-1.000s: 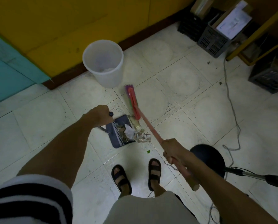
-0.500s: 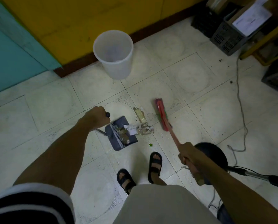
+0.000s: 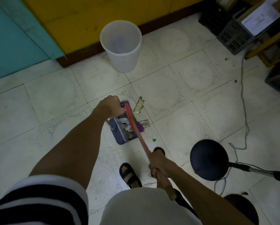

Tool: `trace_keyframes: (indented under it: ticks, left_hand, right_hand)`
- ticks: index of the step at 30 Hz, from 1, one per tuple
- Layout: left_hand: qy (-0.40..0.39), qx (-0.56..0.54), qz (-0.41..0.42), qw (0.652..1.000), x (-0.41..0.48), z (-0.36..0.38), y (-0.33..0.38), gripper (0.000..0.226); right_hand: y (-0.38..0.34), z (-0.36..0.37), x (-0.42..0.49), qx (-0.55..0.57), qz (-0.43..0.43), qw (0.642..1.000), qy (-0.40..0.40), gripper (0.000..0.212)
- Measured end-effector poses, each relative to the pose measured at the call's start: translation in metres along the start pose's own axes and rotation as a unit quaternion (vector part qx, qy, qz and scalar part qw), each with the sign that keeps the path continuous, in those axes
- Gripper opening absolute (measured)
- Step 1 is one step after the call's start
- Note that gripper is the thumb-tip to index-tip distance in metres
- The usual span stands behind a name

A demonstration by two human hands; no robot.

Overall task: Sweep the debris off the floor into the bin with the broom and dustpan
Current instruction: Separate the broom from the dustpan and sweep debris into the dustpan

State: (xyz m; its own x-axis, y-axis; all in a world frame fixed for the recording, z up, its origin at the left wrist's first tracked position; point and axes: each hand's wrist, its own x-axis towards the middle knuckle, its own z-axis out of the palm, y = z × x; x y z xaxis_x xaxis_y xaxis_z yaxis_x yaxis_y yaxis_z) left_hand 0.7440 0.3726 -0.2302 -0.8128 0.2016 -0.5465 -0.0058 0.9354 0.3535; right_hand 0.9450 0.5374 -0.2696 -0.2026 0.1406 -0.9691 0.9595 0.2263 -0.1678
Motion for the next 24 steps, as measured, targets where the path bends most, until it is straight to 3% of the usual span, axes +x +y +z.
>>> trace_keyframes:
  ticks: [5, 11, 19, 24]
  left_hand:
    - [0.008, 0.004, 0.002, 1.000, 0.000, 0.000, 0.002, 0.038]
    - [-0.005, 0.003, -0.044, 0.999, -0.003, -0.001, 0.004, 0.031]
    - [0.008, -0.014, -0.134, 0.991, -0.028, 0.015, -0.012, 0.029]
    - [0.006, -0.024, -0.165, 0.986, -0.030, 0.027, -0.020, 0.027]
  right_hand:
    - [0.009, -0.013, -0.002, -0.006, -0.007, 1.000, -0.001, 0.020]
    - [0.005, -0.087, -0.020, -0.124, -0.111, 0.984, 0.059, 0.024]
    - [-0.056, -0.149, 0.016, -0.201, -0.193, 0.951, 0.134, 0.034]
    - [-0.083, -0.159, 0.055, -0.276, -0.191, 0.930, 0.149, 0.038]
